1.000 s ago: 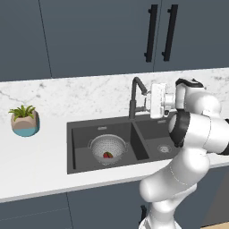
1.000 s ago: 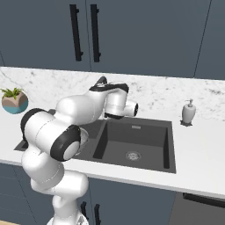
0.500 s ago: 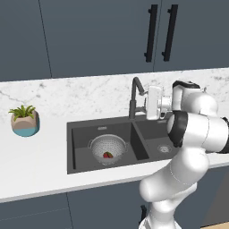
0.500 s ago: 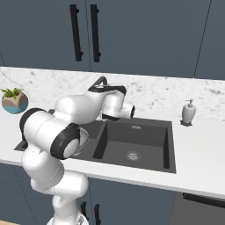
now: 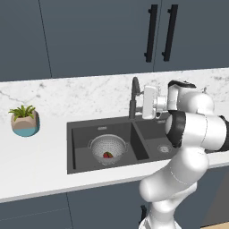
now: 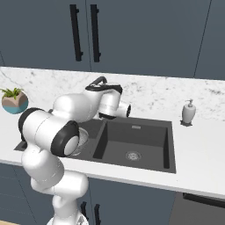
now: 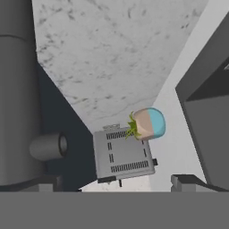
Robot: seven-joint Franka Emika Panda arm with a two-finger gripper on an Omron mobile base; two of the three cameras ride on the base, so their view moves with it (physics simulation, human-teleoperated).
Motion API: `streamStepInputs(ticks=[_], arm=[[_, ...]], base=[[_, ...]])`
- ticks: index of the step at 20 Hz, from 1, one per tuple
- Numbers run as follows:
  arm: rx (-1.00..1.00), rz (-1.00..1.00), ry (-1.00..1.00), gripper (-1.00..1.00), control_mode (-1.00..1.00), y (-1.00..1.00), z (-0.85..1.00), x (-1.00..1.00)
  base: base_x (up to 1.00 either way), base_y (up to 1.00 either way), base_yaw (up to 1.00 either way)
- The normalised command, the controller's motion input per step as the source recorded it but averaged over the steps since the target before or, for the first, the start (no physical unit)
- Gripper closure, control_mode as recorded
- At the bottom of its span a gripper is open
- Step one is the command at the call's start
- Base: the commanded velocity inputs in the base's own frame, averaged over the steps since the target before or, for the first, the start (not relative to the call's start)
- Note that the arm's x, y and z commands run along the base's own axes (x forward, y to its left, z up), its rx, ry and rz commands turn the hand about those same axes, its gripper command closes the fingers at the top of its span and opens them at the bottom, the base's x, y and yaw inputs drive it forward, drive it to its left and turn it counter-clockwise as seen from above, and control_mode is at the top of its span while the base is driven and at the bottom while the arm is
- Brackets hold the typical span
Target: Put the colander in the sink, put the mango in the colander, and turn on the sink faucet and pour water over the colander.
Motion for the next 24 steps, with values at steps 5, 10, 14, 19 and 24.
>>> streamStepInputs(ticks=[5, 10, 14, 19, 24], arm=[[0.00, 0.00, 0.00, -1.00, -1.00, 0.00, -0.07, 0.39], [0.00, 0.00, 0.00, -1.00, -1.00, 0.00, -0.03, 0.41], [0.00, 0.00, 0.00, -1.00, -1.00, 0.00, 0.00, 0.39], [0.00, 0.00, 0.00, -1.00, -1.00, 0.00, 0.00, 0.35], [0.00, 0.00, 0.00, -1.00, -1.00, 0.00, 0.00, 0.35]], base=[[0.00, 0.00, 0.00], [0.00, 0.00, 0.00], [0.00, 0.00, 0.00], [0.00, 0.00, 0.00], [0.00, 0.00, 0.00]])
